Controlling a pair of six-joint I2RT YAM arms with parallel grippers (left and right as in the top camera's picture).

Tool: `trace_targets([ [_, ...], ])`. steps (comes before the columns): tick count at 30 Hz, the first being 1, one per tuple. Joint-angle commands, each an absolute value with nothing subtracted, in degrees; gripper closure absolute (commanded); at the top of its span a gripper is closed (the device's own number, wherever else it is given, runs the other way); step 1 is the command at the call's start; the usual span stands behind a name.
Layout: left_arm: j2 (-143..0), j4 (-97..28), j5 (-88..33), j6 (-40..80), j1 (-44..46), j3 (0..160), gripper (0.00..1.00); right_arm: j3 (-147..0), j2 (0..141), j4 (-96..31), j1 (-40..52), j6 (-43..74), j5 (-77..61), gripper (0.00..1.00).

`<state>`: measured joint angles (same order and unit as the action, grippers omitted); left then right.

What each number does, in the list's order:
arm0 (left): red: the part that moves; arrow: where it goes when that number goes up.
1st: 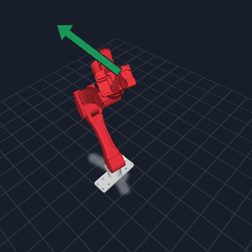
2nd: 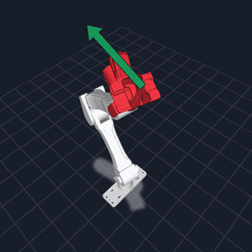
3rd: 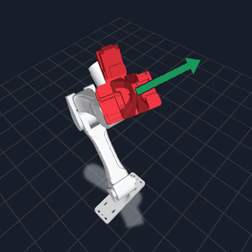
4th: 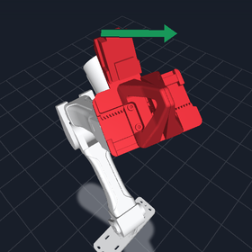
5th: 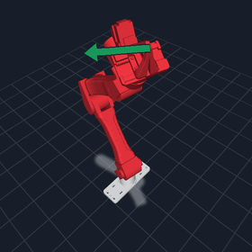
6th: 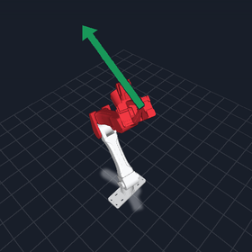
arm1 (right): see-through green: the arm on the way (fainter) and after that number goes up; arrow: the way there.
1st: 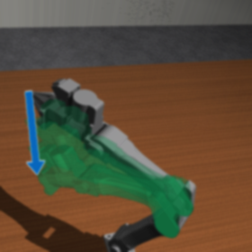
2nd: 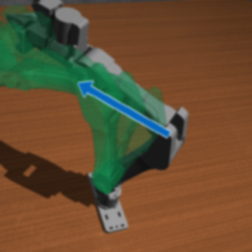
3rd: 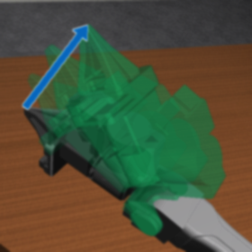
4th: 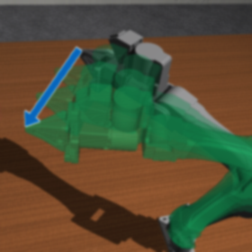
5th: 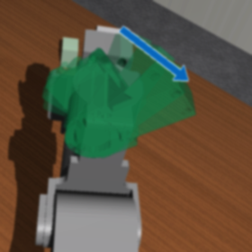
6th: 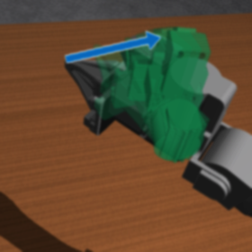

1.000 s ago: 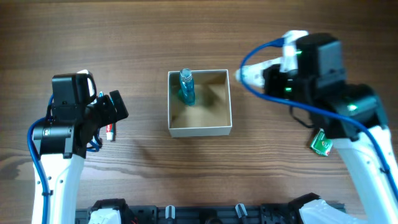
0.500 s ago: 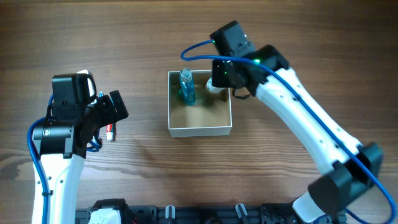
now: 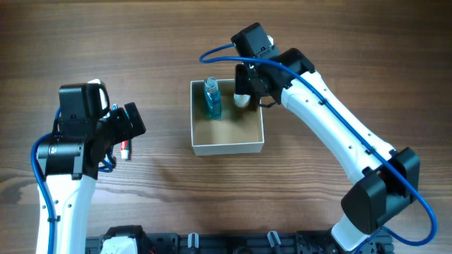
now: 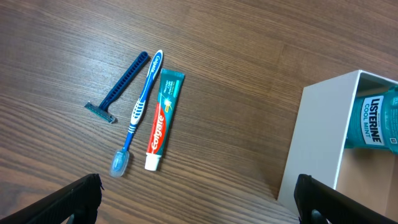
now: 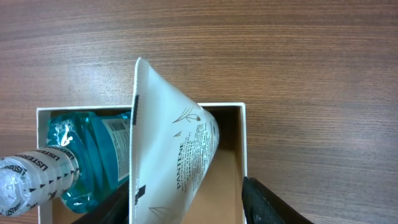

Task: Pack container
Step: 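Grasp the white Pantene tube with the right gripper, lower into box, then release the tube upright in the box and reach toward green soap box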

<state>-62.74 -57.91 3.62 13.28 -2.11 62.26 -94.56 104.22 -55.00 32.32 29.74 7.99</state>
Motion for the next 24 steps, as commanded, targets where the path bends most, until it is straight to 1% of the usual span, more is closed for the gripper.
trace_targets([
  [1,-62.81,-57.98,4.82,14.2,-2.52,63.61,0.0,-96.05,104.49,-55.02,32.25,29.5,9.04,0.39],
  [4,-62.81,-57.95,4.82,14.17,-2.52,63.61,0.0,-96.05,102.67,-55.55,32.25,29.12,9.04,0.38],
  [8,-62.81,-57.93,4.82,14.17,-2.52,63.61,0.0,-96.05,96.01,-57.28,32.1,28.03,10.96,0.37],
  [9,-62.78,-57.93,4.82,14.17,-2.52,63.61,0.0,-96.05,93.89,-57.47,31.7,28.01,10.94,0.36],
  [10,-62.78,-57.93,4.82,14.17,-2.52,63.61,0.0,-96.05,90.61,-57.71,30.72,28.01,10.94,0.31],
  [11,-62.78,-57.95,4.82,14.17,-2.52,63.61,0.0,-96.05,87.83,-57.95,29.45,28.01,10.94,0.29],
  [13,-62.78,-57.95,4.82,14.17,-2.52,63.61,0.0,-96.05,82.7,-59.92,25.43,28.58,11.03,0.27],
  [14,-62.78,-57.95,4.82,14.17,-2.52,63.61,0.0,-96.05,80.77,-61.82,22.55,30.11,11.49,0.27],
  [15,-62.78,-57.95,4.82,14.17,-2.52,63.61,0.0,-96.05,79.18,-64.6,18.96,33.26,12.51,0.25],
  [16,-62.78,-57.95,4.82,14.17,-2.52,63.61,0.0,-96.05,78.15,-67.79,14.98,36.4,12.91,0.19],
  [18,-62.78,-57.93,4.82,14.17,-2.52,63.61,0.0,-95.81,77.56,-74.3,5.54,39.64,12.62,0.11],
  [21,-62.78,-57.93,4.82,14.17,-2.52,63.61,0.0,-91.5,77.56,-77.08,-4.73,39.03,11.09,0.0],
  [24,-62.78,-57.93,4.82,14.17,-2.52,63.61,0.0,-82.06,77.56,-73.8,-14.2,35.31,5.69,0.0],
])
